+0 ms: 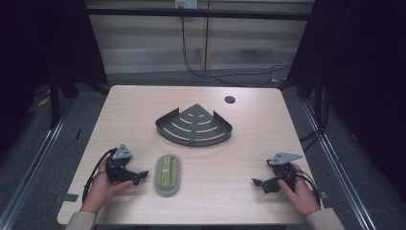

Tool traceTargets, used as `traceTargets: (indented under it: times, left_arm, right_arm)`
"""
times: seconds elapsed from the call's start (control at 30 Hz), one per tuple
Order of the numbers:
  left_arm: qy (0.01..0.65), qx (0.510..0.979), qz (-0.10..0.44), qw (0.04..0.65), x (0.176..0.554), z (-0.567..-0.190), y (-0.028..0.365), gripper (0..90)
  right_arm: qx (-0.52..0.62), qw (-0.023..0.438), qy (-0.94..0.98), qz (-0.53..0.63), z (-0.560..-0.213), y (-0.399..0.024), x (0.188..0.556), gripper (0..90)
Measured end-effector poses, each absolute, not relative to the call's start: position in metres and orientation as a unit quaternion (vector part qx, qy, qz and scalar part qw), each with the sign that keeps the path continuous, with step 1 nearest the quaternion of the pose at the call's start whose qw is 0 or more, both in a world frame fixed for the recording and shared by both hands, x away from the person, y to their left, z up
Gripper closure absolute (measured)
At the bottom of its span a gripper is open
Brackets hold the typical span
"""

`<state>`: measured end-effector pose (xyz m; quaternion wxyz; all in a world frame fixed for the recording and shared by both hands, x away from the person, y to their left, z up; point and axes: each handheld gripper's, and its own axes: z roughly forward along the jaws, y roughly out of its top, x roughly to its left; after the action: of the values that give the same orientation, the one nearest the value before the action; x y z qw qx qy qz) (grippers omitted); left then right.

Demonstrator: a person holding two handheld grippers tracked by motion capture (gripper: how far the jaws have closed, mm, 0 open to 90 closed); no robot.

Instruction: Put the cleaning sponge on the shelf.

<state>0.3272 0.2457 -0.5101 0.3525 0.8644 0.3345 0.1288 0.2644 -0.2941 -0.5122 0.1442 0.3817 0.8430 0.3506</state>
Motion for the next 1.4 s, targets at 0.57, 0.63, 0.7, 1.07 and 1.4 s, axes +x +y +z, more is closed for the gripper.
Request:
traceTargets:
  times: [0.57, 0.63, 0.7, 1.07, 1.4]
  left_arm:
    - [0.389, 0.877, 0.084, 0.268, 0.328, -0.488, 0.239, 17.3]
    - [0.393, 0.881, 0.071, 0.254, 0.328, -0.485, 0.237, 19.0]
    - [0.394, 0.885, 0.063, 0.241, 0.329, -0.483, 0.235, 19.6]
    - [0.406, 0.892, 0.024, 0.199, 0.338, -0.44, 0.223, 21.7]
    - [0.409, 0.895, -0.003, 0.18, 0.343, -0.419, 0.209, 22.2]
  right_arm:
    - [0.382, 0.145, 0.843, 0.35, -0.512, -0.294, 0.264, 2.3]
    - [0.382, 0.145, 0.843, 0.35, -0.512, -0.294, 0.264, 2.3]
    - [0.382, 0.145, 0.843, 0.35, -0.512, -0.294, 0.264, 2.2]
    - [0.382, 0.145, 0.843, 0.35, -0.512, -0.294, 0.264, 2.3]
    - [0.381, 0.146, 0.843, 0.35, -0.512, -0.294, 0.264, 2.3]
